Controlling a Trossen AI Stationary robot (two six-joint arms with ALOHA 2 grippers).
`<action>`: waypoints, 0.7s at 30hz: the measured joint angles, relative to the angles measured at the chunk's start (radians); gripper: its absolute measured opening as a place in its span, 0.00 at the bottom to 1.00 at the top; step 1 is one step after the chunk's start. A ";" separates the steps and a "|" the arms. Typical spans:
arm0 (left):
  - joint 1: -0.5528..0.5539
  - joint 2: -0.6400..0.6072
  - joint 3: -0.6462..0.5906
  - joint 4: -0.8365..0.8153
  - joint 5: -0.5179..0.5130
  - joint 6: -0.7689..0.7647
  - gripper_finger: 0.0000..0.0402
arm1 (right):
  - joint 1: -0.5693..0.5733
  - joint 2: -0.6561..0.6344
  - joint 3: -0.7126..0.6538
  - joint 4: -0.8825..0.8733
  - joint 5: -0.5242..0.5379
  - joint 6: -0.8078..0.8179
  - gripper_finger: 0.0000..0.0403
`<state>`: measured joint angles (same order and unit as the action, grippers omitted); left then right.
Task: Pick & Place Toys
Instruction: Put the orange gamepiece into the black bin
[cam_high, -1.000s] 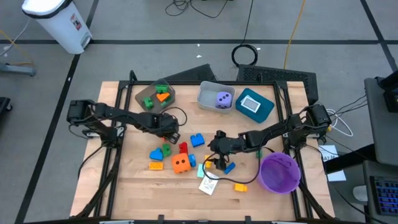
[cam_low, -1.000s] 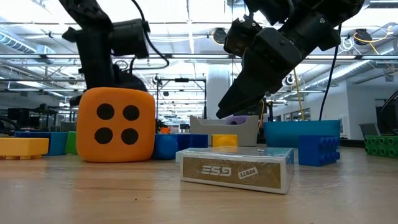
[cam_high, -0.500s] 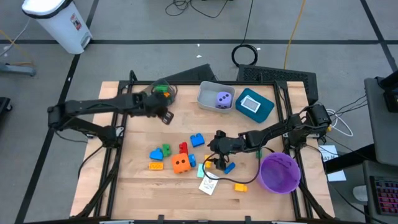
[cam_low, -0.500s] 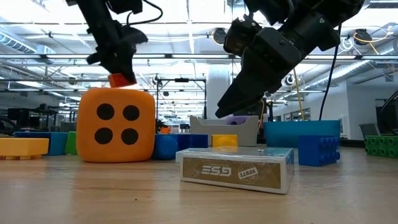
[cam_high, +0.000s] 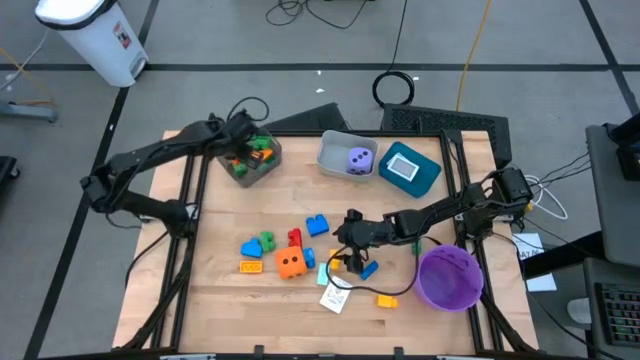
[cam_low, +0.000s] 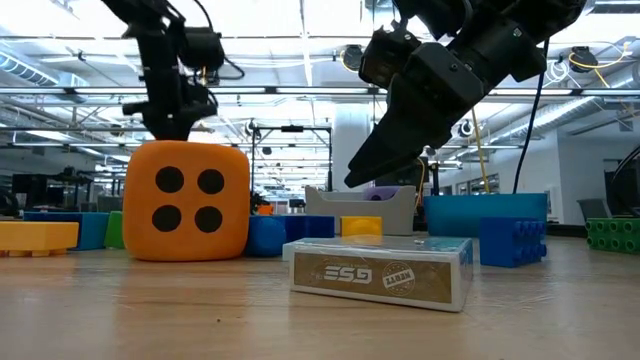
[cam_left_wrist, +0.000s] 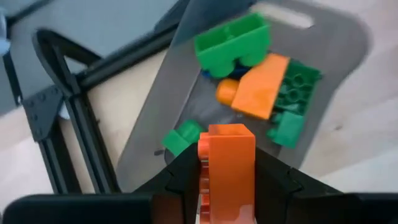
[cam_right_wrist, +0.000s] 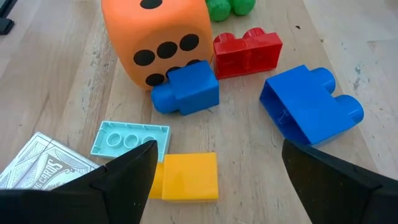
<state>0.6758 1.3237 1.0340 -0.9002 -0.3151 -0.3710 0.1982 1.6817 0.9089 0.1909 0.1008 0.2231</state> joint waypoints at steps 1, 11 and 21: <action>0.013 0.016 0.000 0.002 0.005 -0.001 0.29 | 0.000 0.000 0.000 0.000 0.000 0.000 0.83; 0.093 0.169 0.000 0.042 0.037 -0.076 0.29 | 0.000 0.000 0.000 0.000 0.001 0.000 0.83; 0.128 0.262 0.000 0.121 0.060 -0.060 0.29 | 0.000 0.000 0.000 0.000 0.002 0.000 0.83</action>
<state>0.8034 1.5862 1.0338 -0.7793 -0.2550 -0.4309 0.1982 1.6817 0.9089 0.1905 0.1026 0.2230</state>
